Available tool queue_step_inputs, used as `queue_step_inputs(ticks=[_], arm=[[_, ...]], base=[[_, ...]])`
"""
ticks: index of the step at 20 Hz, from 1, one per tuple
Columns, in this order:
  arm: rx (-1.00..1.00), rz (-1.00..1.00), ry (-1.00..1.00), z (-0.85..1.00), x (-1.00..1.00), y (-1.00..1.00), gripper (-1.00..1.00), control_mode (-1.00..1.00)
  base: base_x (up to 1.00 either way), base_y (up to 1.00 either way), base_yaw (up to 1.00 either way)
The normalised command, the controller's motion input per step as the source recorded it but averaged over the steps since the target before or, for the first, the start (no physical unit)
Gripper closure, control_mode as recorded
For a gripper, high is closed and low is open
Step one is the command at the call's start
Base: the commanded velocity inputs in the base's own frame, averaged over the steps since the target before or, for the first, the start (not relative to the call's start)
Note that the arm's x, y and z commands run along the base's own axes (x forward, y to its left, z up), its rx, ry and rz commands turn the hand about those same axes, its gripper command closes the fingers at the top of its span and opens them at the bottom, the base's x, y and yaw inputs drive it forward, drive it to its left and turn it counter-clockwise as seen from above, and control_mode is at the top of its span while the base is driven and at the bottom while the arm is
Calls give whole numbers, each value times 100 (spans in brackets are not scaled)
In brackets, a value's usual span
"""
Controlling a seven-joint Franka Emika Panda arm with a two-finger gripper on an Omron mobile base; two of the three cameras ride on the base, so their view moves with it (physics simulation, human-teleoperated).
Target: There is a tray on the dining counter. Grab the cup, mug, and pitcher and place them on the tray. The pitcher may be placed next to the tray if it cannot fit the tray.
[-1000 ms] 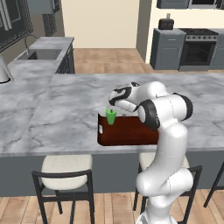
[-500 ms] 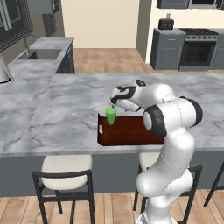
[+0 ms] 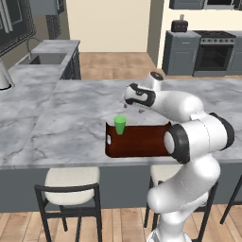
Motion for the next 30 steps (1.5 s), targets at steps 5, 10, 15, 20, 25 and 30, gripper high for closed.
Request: queue_step_inputs(ticks=[5, 10, 15, 20, 25, 30], arm=[[-3, -14, 30, 53, -75, -1, -100, -100], [-2, -30, 16, 50, -67, -8, -100, -100], [0, -91, -3, 0, -27, 0, -100, -100], [0, -98, -3, 0, -10, 0, -100, -100], [7, -98, -1, 0, -1, 0, -100, -100], [8, -93, -16, 2, -2, 2, -100, -100]], base=[[0, 0, 0], [0, 0, 0], [0, 0, 0], [0, 0, 0], [0, 0, 0], [0, 0, 0]])
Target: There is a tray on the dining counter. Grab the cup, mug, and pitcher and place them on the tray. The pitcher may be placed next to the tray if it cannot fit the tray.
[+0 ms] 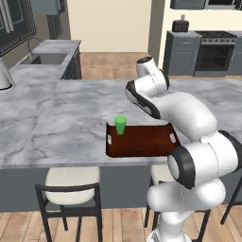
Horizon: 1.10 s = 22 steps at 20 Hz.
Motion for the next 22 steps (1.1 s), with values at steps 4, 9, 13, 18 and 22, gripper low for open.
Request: queue_step_inputs(ticks=[4, 9, 13, 18, 22], arm=[[18, -78, -34, 10, -26, 19, -100, -100], [15, -73, -48, 1, -29, 41, -100, -100], [9, -69, -49, 1, -30, 30, -100, -100], [27, -53, -27, 5, -59, -12, -100, -100], [42, -30, -7, 6, -85, -32, -100, -100]], base=[[0, 0, 0], [0, 0, 0], [0, 0, 0], [0, 0, 0], [0, 0, 0]])
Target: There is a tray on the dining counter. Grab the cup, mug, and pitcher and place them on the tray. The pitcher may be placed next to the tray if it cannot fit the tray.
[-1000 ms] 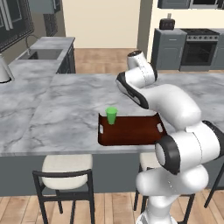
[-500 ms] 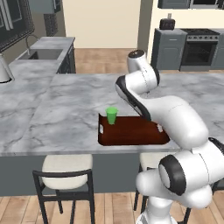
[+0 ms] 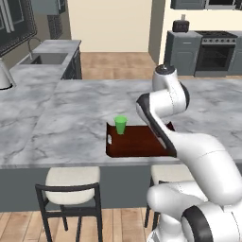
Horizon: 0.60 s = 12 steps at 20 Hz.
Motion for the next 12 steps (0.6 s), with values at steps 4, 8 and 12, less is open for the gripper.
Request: queue_step_inputs(ticks=[4, 8, 12], arm=[[32, -21, -7, 14, -74, -14, -100, -100], [13, -12, -16, 28, -72, -13, -100, -100], [11, -7, -15, 12, -55, -16, -100, -100]], base=[[0, 0, 0], [0, 0, 0], [0, 0, 0]])
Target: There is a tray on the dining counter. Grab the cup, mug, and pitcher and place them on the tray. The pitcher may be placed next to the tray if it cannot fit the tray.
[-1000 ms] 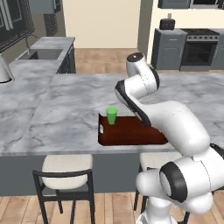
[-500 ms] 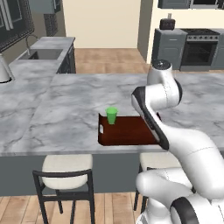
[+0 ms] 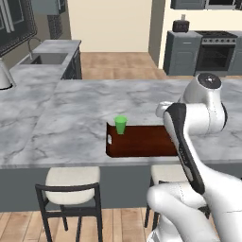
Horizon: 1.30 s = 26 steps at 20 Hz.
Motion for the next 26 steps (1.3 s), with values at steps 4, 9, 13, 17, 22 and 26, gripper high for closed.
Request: queue_step_inputs(ticks=[4, 9, 13, 17, 22, 26], arm=[[0, 0, 0, 0, 0, 0, -100, 100], [0, 0, 0, 0, 0, 0, -100, 100], [0, 0, 0, 0, 0, 0, -100, 100], [0, 0, 0, 0, 0, 0, -100, 100], [0, 0, 0, 0, 0, 0, -100, 100], [0, 0, 0, 0, 0, 0, -100, 100]], base=[[-88, -5, 0], [-93, -98, -7], [-17, -100, -1], [-29, -100, 0], [-43, -100, -1], [-20, -100, 0]])
